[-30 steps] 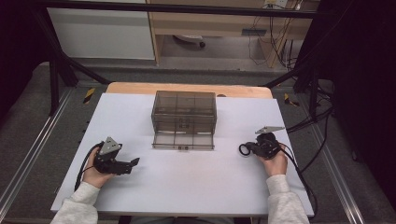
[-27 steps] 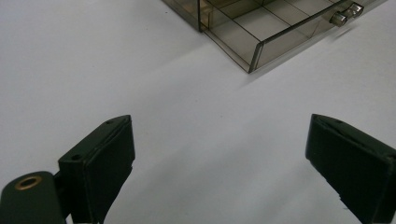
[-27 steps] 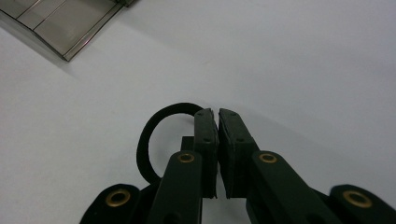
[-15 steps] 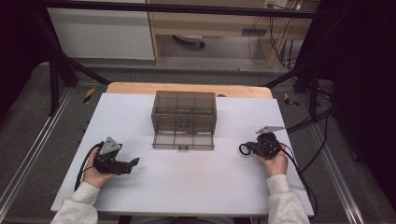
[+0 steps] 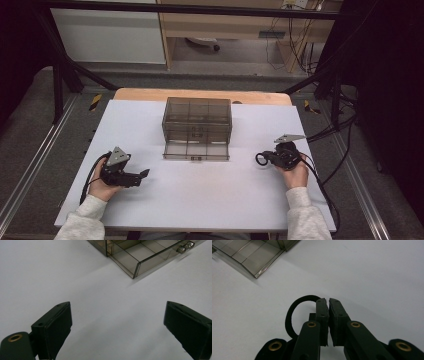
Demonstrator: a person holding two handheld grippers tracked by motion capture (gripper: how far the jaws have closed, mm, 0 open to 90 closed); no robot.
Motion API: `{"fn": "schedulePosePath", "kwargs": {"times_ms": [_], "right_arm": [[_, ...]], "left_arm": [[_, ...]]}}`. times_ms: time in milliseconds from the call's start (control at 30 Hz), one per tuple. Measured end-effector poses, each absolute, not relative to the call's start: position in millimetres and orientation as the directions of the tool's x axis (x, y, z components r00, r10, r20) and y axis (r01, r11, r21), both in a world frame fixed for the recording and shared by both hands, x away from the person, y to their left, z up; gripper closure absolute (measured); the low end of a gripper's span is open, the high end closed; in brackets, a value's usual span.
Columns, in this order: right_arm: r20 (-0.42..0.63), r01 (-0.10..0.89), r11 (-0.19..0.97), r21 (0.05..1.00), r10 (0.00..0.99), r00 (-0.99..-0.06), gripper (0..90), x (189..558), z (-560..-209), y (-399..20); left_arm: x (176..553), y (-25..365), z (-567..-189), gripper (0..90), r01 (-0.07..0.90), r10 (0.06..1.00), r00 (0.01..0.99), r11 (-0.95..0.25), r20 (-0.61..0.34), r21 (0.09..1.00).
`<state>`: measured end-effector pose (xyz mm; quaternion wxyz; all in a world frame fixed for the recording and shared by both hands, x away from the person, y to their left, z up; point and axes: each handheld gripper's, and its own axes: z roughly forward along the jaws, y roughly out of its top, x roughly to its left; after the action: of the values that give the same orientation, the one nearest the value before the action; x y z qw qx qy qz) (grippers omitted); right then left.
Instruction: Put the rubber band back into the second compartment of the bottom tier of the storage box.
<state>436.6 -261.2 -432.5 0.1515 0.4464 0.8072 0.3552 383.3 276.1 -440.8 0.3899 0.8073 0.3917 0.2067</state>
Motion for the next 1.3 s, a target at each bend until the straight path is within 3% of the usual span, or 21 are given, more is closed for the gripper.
{"fn": "schedulePosePath", "kwargs": {"times_ms": [1300], "right_arm": [[0.076,0.566,0.382,0.73,0.778,-0.623,86.1,431.1,-418.1,-239.0]], "left_arm": [[384.0,277.5,-440.0,8.1,0.473,0.792,0.61,-0.382,0.019,0.794]]}}
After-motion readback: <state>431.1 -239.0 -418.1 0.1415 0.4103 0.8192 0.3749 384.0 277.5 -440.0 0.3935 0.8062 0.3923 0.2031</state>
